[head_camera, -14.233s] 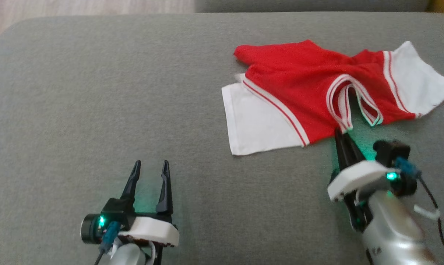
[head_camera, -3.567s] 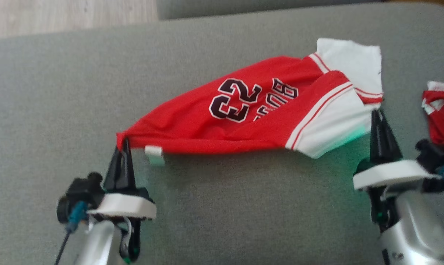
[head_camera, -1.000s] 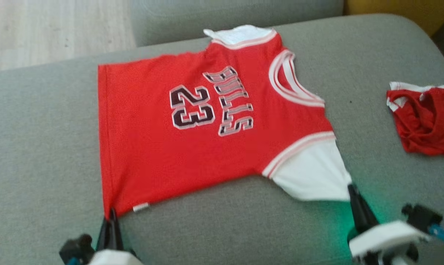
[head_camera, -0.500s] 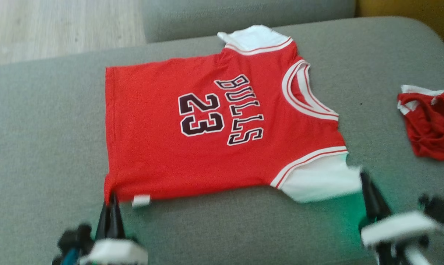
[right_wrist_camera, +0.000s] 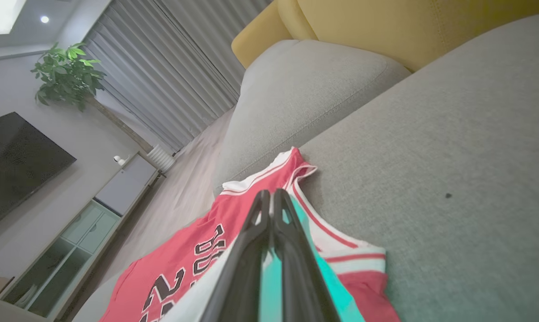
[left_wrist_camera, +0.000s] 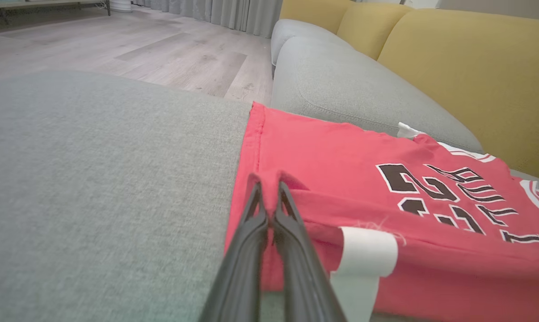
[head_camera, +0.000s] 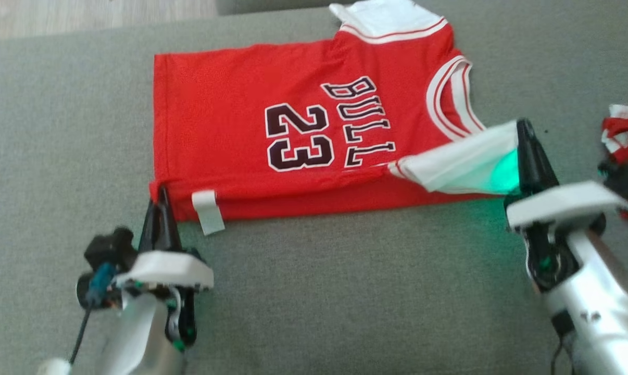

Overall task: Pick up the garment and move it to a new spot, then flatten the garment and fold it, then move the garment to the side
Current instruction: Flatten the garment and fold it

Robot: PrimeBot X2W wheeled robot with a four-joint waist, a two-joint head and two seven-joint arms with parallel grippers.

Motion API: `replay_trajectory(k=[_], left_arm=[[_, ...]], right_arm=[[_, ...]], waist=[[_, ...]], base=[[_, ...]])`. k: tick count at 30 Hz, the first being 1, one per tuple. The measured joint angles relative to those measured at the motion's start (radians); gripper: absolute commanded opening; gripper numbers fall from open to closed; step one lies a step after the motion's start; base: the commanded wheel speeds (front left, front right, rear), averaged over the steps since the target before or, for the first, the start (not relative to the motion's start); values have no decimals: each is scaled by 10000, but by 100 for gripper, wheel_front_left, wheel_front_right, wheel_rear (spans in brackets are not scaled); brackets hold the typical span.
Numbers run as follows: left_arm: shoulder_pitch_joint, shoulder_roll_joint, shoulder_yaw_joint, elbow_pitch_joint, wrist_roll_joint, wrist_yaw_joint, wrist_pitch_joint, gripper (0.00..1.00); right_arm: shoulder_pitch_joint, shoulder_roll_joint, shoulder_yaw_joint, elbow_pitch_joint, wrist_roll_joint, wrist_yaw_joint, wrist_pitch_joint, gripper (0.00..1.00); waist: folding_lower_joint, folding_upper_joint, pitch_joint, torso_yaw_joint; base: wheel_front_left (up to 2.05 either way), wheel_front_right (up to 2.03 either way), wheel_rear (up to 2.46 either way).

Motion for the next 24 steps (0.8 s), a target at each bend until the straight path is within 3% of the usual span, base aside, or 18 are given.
replay_trajectory(k=[12, 13, 14, 15, 16, 18, 19, 24], left_arm=[[-1990, -50, 79, 1413, 619, -6, 0, 0], [-2025, -59, 98, 1457, 635, -2, 0, 0], [-2051, -61, 130, 1446, 725, 8, 0, 12], [-2087, -61, 159, 1425, 811, 48, 0, 54], [-2135, -63, 173, 1375, 903, 105, 0, 100], [-2194, -67, 261, 1152, 988, 176, 0, 100], [-2184, -81, 485, 936, 988, 211, 0, 100], [-1949, -79, 531, 305, 1104, 353, -2, 100]], right_arm=[[-2597, 276, 144, 2443, -316, 0, 52, 0], [-2750, 332, 140, 2623, -372, 0, 35, 7], [-2904, 366, 142, 2780, -489, 0, 12, 39], [-3057, 382, 140, 2901, -656, 0, -23, 100], [-3196, 384, 100, 2993, -830, 0, -35, 100], [-3412, 372, -180, 2999, -1419, 0, -36, 100], [-3475, 345, -738, 2717, -2389, 0, -65, 100], [-2945, 518, -2380, 1858, -4771, 0, -73, 100]], waist=[[0, 0, 955, 219], [0, 0, 1008, 215], [0, 0, 1057, 208], [0, 0, 1105, 199], [0, 0, 1145, 192], [0, 0, 1204, 182], [0, 0, 1243, 176], [-2, 0, 1134, 202]], base=[[0, 0, 0], [0, 0, 0], [0, 0, 0], [0, 0, 0], [0, 0, 0], [0, 0, 0], [0, 0, 0], [0, 0, 0]])
